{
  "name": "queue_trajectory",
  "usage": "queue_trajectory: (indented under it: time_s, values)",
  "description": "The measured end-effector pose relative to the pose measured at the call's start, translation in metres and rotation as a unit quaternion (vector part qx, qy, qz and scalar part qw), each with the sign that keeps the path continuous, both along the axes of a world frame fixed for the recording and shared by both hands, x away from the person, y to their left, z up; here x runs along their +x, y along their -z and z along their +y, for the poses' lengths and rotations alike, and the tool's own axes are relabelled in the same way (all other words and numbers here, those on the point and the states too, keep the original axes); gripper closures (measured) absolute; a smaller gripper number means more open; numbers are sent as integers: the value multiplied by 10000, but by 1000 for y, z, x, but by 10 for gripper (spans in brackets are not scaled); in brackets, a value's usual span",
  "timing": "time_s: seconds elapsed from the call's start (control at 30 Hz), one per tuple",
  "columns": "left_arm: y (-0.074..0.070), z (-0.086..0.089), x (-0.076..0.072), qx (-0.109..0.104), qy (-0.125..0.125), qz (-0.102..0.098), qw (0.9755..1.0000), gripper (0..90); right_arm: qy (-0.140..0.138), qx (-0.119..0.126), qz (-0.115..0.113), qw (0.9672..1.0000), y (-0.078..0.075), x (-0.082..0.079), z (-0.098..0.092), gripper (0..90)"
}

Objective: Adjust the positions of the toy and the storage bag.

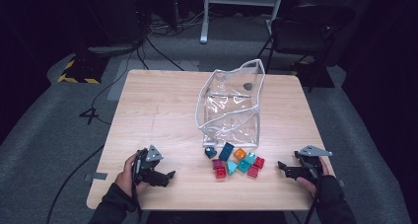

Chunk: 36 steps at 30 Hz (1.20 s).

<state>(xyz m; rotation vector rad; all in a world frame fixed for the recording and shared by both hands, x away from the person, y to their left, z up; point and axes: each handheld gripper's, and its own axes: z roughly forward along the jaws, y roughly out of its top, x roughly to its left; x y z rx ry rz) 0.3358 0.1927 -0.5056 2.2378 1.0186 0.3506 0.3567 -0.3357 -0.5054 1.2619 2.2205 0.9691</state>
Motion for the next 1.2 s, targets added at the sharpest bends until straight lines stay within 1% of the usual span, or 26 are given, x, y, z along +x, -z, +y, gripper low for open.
queue_trajectory:
  time_s: [0.07,0.1,0.13,0.23,0.27,0.3,0.33,0.37,0.4,0.43,0.5,0.53,0.63,0.73,0.77,0.8,0.83,0.87,0.97,1.07,1.1,1.17,1.2]
  values:
    - [0,-4,4,24,-149,-6,9999,0,-45,-4,6,10000,0,0,-1,145]
    - [0,-4,4,24,-149,-6,9999,0,-78,-8,13,10000,0,0,-1,145]
    - [0,-6,4,17,-231,3,9997,0,-103,-14,21,9999,0,0,-1,145]
    - [0,-5,1,15,-215,-22,9998,0,-209,-26,18,9998,-1,-1,-1,161]
    - [0,-4,-4,-10,-105,2,9999,0,-227,-58,-1,9997,-2,-1,-1,168]
    - [0,-4,-4,-10,-105,2,9999,1,-227,-58,-1,9997,-2,-1,-1,168]
    - [0,-2,-8,24,42,-37,10000,3,-293,-124,-134,9994,-3,-2,2,220]
    - [0,-2,-8,24,42,-37,10000,3,-305,-117,-134,9994,-4,-2,3,226]
    - [0,-1,-12,-6,137,-11,9999,3,-351,-112,-152,9992,-5,-1,6,231]
    - [0,-1,-13,3,166,-22,9999,3,-409,-131,-204,9989,-9,0,9,259]
    - [0,-1,-13,2,163,-8,9999,3,-544,-152,-352,9978,-16,1,16,281]
    - [0,-1,-13,-2,183,-3,9998,3,-616,-172,-508,9967,-22,2,22,297]
    - [0,-1,-13,-4,212,12,9998,1,-727,-48,-789,9942,-35,5,35,317]
    - [0,-1,-13,-5,210,12,9998,1,-770,57,-1136,9905,-48,9,46,362]
    - [0,-1,-13,-5,210,12,9998,2,-770,57,-1136,9905,-48,9,46,362]
    - [0,-1,-13,6,206,8,9998,1,-777,191,-1348,9876,-56,12,54,378]
    - [0,-1,-13,6,206,8,9998,2,-777,191,-1348,9876,-56,12,54,378]
    - [0,-1,-14,-2,195,3,9998,2,-852,276,-1328,9871,-61,18,64,377]
    - [0,0,-15,1,183,-9,9998,4,-928,396,-1312,9862,-64,24,73,365]
    - [0,0,-17,-13,142,5,9999,4,-930,374,-1310,9863,-65,29,80,352]
    - [0,1,-17,6,161,-13,9999,5,-1032,465,-1324,9847,-67,31,85,356]
    - [0,1,-17,4,149,-3,9999,5,-918,264,-1382,9858,-69,33,96,413]
    - [0,1,-17,4,149,-3,9999,4,-918,264,-1382,9858,-69,33,96,413]
